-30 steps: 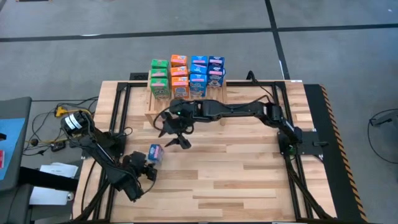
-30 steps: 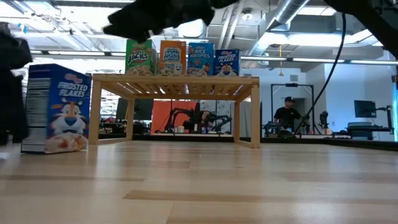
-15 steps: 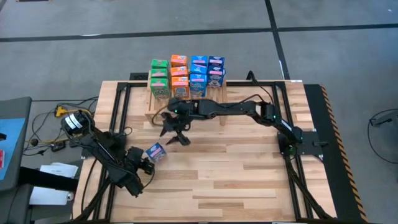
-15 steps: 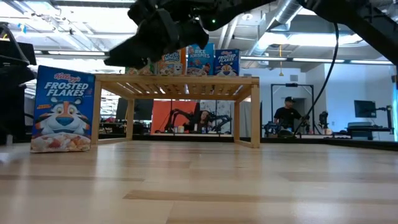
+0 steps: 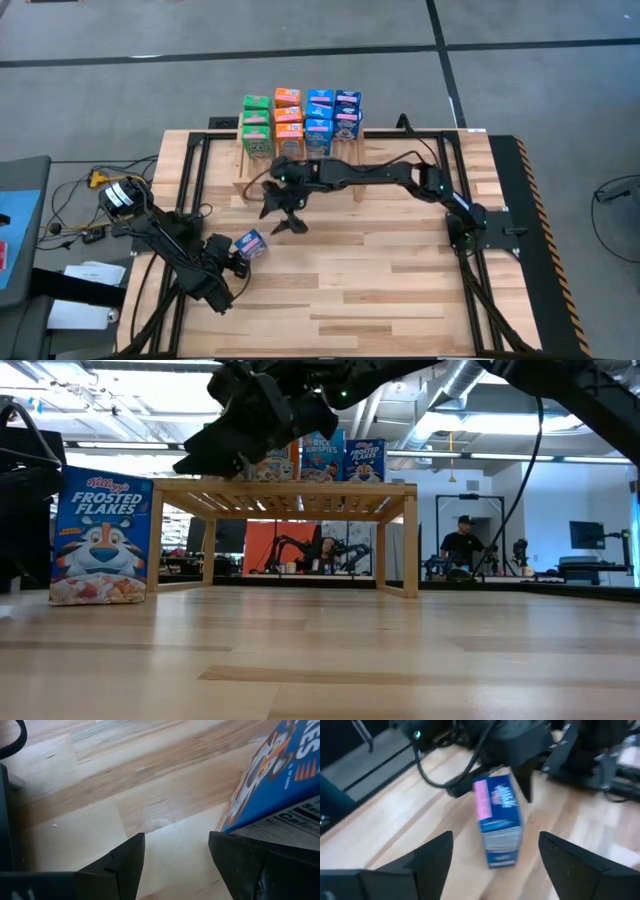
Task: Stack cereal on shelf
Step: Put the blue cereal box on the shelf aligned with the other blue cereal boxes, then return to Home Position
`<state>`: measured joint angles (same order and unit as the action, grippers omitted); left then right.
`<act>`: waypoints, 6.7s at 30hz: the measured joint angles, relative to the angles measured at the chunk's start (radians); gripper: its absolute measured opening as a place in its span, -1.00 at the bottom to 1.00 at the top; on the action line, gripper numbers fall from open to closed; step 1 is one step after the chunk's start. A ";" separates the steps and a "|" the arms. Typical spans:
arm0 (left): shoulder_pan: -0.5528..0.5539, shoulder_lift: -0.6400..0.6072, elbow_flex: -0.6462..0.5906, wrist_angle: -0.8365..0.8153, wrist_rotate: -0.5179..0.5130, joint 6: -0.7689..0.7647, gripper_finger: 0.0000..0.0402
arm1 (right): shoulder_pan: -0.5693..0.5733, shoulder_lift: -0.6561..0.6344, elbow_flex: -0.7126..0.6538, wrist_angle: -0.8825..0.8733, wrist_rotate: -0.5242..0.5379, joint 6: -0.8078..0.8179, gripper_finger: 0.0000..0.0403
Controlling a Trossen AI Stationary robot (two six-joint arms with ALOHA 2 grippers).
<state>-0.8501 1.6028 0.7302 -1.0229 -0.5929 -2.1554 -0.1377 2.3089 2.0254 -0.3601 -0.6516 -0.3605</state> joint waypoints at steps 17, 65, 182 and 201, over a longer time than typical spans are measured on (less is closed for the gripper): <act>0.000 -0.001 -0.061 0.075 0.002 0.003 0.05 | 0.066 0.130 -0.001 0.170 0.125 0.076 0.69; 0.000 0.000 -0.061 0.100 -0.043 0.013 0.05 | 0.094 0.188 -0.001 0.300 0.080 0.214 -0.04; 0.167 -0.255 -0.021 0.098 -0.361 0.180 0.05 | -0.535 -0.890 -0.681 -0.205 0.235 0.100 0.24; 0.166 -0.734 0.026 0.166 -0.474 0.693 0.05 | -0.689 -1.270 -0.584 -0.505 0.261 0.192 0.24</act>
<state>-0.6842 0.8684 0.7560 -0.8567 -1.0671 -1.4625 -0.8272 1.0392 1.4413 -0.8650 -0.3908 -0.1687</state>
